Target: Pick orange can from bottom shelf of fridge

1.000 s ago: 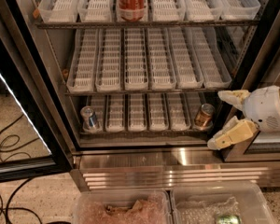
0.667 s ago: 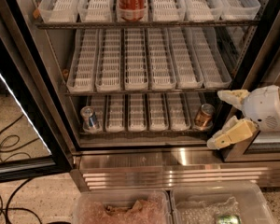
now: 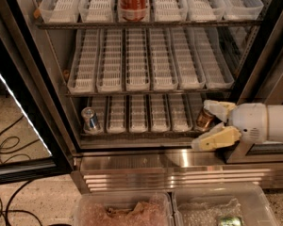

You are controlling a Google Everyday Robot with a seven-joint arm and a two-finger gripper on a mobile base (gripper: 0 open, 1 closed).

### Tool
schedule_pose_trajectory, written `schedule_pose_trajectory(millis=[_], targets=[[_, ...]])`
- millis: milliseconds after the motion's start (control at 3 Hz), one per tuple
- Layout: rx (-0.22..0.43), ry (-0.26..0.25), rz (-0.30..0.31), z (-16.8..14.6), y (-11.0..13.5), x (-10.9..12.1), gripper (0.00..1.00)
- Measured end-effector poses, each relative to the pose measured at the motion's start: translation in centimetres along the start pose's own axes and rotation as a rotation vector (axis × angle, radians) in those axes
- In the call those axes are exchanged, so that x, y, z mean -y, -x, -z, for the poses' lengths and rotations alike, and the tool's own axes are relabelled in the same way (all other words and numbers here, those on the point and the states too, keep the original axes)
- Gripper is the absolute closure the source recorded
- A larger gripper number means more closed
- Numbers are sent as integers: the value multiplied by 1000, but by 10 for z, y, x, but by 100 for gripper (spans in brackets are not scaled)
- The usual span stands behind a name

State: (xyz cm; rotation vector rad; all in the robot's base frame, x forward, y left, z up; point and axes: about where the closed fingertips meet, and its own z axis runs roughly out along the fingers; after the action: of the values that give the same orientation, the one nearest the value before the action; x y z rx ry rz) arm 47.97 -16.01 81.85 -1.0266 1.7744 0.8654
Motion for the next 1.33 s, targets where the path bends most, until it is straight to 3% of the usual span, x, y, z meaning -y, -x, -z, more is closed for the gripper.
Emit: schedule_pose_trajectory(millis=[333, 667, 1000, 1333], targets=[[149, -63, -219, -18, 2, -9, 0], [171, -113, -284, -25, -4, 2, 0], [175, -124, -298, -26, -5, 2, 0], [163, -196, -309, -35, -1, -23, 0]])
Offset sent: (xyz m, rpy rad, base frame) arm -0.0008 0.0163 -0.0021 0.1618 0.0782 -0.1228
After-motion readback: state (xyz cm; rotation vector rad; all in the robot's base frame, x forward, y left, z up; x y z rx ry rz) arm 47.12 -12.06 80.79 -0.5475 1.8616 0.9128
